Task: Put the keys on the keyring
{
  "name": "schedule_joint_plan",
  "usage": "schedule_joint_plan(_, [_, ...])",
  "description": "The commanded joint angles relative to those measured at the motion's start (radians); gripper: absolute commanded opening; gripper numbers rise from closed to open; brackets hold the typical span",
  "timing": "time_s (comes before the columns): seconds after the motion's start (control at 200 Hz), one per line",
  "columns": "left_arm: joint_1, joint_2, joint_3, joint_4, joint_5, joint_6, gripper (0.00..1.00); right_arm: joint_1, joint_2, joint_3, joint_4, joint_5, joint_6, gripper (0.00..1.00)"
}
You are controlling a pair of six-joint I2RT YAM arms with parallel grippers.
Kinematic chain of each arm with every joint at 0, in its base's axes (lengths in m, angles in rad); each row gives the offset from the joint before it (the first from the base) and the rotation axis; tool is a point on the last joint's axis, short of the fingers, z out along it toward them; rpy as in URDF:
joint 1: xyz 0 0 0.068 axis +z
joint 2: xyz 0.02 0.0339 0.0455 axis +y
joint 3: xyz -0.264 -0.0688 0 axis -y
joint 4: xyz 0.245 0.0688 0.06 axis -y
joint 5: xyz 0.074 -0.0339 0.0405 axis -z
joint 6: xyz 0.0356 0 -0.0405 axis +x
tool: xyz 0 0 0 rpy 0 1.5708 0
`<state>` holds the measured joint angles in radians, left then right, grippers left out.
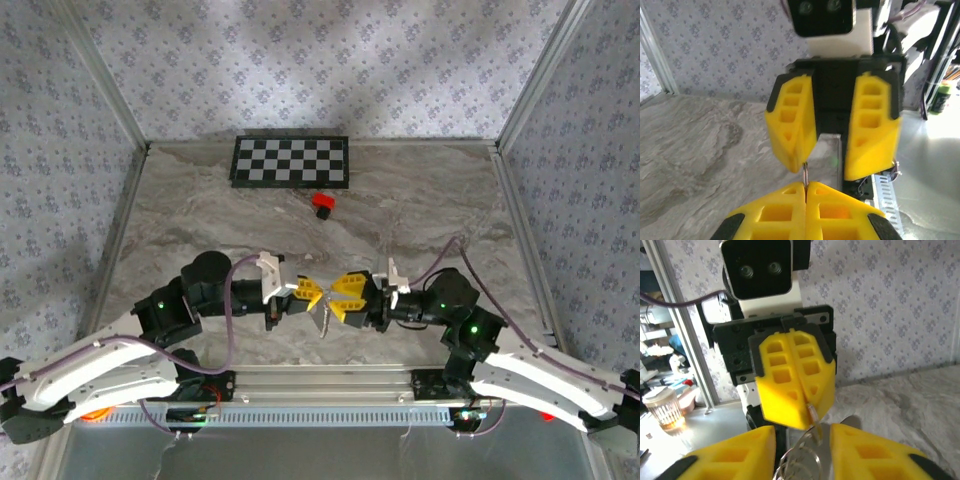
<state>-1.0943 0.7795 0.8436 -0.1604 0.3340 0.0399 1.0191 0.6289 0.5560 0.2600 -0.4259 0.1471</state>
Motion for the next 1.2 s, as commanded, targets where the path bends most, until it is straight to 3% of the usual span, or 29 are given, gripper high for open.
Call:
schedule_joint_plan(0.0, [-0.002,0.025,0.091,-0.132,-0.045,0.088,0.00,0.013,-0.026,0.110,-0.320,0.070,-0.142,0.41])
schedule_joint_plan(0.265, [-0.003,0.118,0.188,-0.320,-0.040,0.142,0.00,0.048,-0.003,0.181,-0.497,0.174,-0.238,0.38])
schedule_joint_plan(0.475, [-0.003,0.156,0.237,-0.415,0.006,0.169,0.00,0.061,0.027,0.211,-0.562,0.176,-0.282,0.36])
schedule_joint_plan(0.665, [-0.004,0.197,0.282,-0.484,0.030,0.186,0.00,0.062,0.058,0.216,-0.550,0.139,-0.285,0.35])
schedule_joint_plan(1.199, [-0.009,0.222,0.288,-0.487,0.048,0.200,0.00,0.065,0.116,0.204,-0.448,0.085,-0.274,0.30])
